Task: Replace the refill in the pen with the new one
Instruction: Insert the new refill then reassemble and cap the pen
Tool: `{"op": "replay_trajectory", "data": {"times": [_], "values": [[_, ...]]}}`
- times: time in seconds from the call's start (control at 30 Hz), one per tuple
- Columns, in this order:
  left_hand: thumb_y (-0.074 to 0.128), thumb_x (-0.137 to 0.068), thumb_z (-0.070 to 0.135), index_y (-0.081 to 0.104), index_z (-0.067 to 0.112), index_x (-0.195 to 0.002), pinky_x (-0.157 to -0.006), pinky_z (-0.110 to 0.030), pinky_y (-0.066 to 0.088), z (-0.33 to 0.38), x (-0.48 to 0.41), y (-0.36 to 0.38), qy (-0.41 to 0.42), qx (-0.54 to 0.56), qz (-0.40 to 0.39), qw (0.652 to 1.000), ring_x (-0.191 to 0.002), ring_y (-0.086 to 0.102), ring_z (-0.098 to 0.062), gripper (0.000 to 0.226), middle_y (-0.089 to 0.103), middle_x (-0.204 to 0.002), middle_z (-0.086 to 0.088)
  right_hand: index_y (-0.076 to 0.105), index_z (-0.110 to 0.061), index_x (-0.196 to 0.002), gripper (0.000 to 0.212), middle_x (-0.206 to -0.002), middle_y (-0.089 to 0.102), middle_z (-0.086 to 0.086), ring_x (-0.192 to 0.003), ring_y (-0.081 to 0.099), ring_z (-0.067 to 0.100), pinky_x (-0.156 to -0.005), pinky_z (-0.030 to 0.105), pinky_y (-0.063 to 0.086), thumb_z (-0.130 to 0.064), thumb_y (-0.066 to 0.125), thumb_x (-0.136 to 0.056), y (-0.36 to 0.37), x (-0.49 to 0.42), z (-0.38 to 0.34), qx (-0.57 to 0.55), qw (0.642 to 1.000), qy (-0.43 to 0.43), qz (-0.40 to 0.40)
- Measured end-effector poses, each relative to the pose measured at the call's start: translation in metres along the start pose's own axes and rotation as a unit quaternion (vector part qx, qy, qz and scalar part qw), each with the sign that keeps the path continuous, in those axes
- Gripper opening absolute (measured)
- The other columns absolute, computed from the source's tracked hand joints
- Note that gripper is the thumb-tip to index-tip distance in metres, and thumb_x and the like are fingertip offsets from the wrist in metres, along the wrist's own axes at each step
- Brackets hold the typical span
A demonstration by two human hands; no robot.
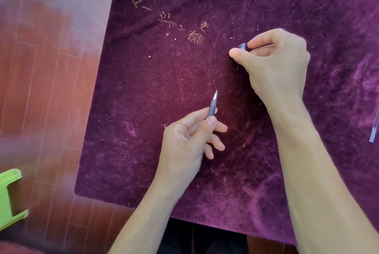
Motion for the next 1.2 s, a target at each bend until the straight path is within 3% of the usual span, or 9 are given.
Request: {"op": "replay_trajectory", "data": {"times": [0.1, 0.23, 0.33, 0.5, 0.6, 0.9, 1.2], "values": [[0.060, -0.101, 0.016, 0.070, 0.012, -0.125, -0.044, -0.018, 0.049, -0.004, 0.003, 0.004, -0.004, -0.005, 0.000, 1.000, -0.050, 0.063, -0.007, 0.026, 0.078, -0.086, -0.004, 0.076, -0.029, -0.096, 0.022, -0.067, 0.073, -0.014, -0.067, 0.071, -0.010, -0.053, 0.005, 0.050, -0.041, 0.086, -0.080, -0.007, 0.003, 0.005, 0.003, 1.000, 0.006, -0.011], [0.059, -0.102, 0.024, 0.070, 0.019, -0.126, -0.040, -0.015, 0.043, -0.009, 0.009, 0.014, -0.001, -0.017, -0.013, 1.000, -0.043, 0.057, -0.006, 0.027, 0.075, -0.082, -0.003, 0.079, -0.031, -0.094, 0.011, -0.069, 0.079, -0.018, -0.058, 0.072, -0.004, -0.059, 0.019, 0.054, -0.034, 0.079, -0.083, -0.019, 0.014, 0.024, -0.047, 0.997, 0.037, -0.042], [0.058, -0.103, 0.027, 0.070, 0.021, -0.127, -0.039, -0.013, 0.042, -0.014, 0.012, 0.022, 0.000, -0.025, -0.027, 0.999, -0.041, 0.056, -0.005, 0.028, 0.076, -0.083, -0.003, 0.082, -0.030, -0.096, 0.010, -0.074, 0.081, -0.016, -0.055, 0.068, -0.003, -0.054, 0.015, 0.048, -0.029, 0.077, -0.087, -0.028, 0.024, 0.045, -0.117, 0.988, 0.075, -0.071], [0.058, -0.103, 0.027, 0.073, 0.021, -0.118, -0.041, -0.015, 0.041, -0.024, 0.021, 0.033, 0.006, -0.047, -0.054, 0.997, -0.041, 0.055, -0.005, 0.023, 0.078, -0.088, -0.003, 0.081, -0.025, -0.113, 0.018, -0.098, 0.084, 0.006, -0.065, 0.062, 0.003, -0.056, 0.015, 0.046, -0.025, 0.076, -0.096, -0.038, 0.051, 0.076, -0.255, 0.952, 0.107, -0.130], [0.057, -0.103, 0.027, 0.073, 0.019, -0.116, -0.041, -0.015, 0.038, -0.031, 0.026, 0.036, 0.009, -0.057, -0.060, 0.997, -0.040, 0.053, -0.004, 0.022, 0.078, -0.088, -0.004, 0.080, -0.026, -0.116, 0.018, -0.103, 0.085, 0.002, -0.069, 0.062, 0.005, -0.058, 0.017, 0.047, -0.024, 0.075, -0.099, -0.042, 0.068, 0.089, -0.305, 0.934, 0.117, -0.143], [0.056, -0.104, 0.023, 0.072, 0.014, -0.119, -0.045, -0.013, 0.040, -0.044, 0.046, 0.038, 0.021, -0.067, -0.072, 0.995, -0.040, 0.045, -0.005, 0.024, 0.077, -0.086, -0.004, 0.079, -0.025, -0.115, 0.017, -0.106, 0.084, 0.009, -0.068, 0.061, 0.007, -0.058, 0.018, 0.046, -0.019, 0.075, -0.100, -0.048, 0.107, 0.103, -0.364, 0.912, 0.111, -0.149], [0.057, -0.103, 0.025, 0.073, 0.018, -0.120, -0.042, -0.013, 0.037, -0.047, 0.060, 0.036, 0.033, -0.075, -0.071, 0.994, -0.042, 0.046, -0.003, 0.024, 0.079, -0.090, -0.006, 0.079, -0.032, -0.114, 0.018, -0.105, 0.082, 0.015, -0.067, 0.062, 0.005, -0.063, 0.017, 0.048, -0.023, 0.077, -0.099, -0.057, 0.129, 0.100, -0.349, 0.922, 0.068, -0.154]]}}
Point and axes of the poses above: each hand's wrist, its own x-axis away from the middle knuckle, its own y-axis out of the palm, z = x × y, the point moved 4 cm from there along -x, towards the middle knuckle
